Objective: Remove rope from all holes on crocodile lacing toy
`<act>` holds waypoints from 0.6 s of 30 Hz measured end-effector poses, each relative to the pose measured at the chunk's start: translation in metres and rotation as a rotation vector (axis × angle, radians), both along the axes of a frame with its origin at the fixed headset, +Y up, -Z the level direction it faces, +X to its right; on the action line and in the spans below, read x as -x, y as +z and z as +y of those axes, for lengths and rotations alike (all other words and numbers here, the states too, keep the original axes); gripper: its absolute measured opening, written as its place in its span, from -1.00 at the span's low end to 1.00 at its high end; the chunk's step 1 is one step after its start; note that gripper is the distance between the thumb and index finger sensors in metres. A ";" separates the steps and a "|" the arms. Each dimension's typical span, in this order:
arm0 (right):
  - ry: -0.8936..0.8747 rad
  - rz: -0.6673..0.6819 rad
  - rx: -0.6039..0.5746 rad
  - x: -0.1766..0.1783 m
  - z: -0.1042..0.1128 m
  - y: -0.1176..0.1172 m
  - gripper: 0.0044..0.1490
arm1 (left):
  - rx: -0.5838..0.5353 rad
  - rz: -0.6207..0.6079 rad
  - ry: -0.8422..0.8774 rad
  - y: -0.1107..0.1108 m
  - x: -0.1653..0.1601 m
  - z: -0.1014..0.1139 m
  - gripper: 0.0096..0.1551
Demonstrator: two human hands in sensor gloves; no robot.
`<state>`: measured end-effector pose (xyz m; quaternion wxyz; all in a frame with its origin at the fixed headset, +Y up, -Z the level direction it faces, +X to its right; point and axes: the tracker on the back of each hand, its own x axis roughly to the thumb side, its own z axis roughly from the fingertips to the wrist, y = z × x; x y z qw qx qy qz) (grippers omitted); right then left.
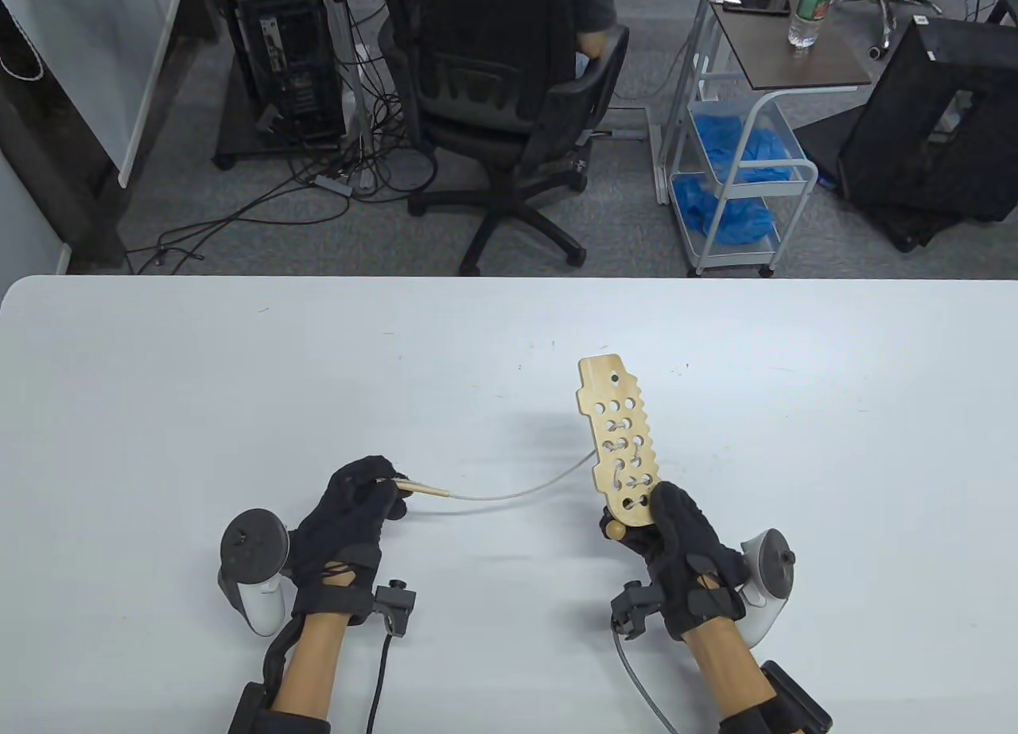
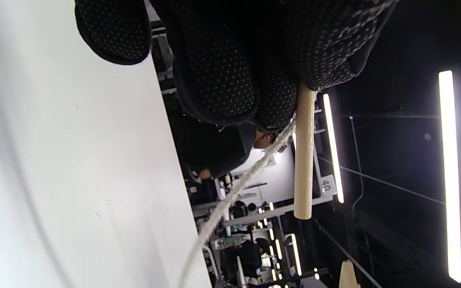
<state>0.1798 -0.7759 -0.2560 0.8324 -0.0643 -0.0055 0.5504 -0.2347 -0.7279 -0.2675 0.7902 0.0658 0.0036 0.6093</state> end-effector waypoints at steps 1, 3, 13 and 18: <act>0.008 0.023 -0.010 0.005 0.001 0.001 -0.41 | -0.005 -0.011 -0.002 0.000 -0.003 0.001 -0.54; 0.028 0.083 -0.038 0.017 0.005 0.005 -0.42 | -0.018 -0.032 0.004 0.001 -0.010 0.001 -0.55; 0.119 0.305 -0.195 0.053 0.016 0.014 -0.42 | -0.035 -0.148 0.068 0.008 -0.034 0.004 -0.58; 0.108 0.368 -0.216 0.063 0.016 0.017 -0.42 | -0.022 -0.217 0.141 0.007 -0.041 0.001 -0.58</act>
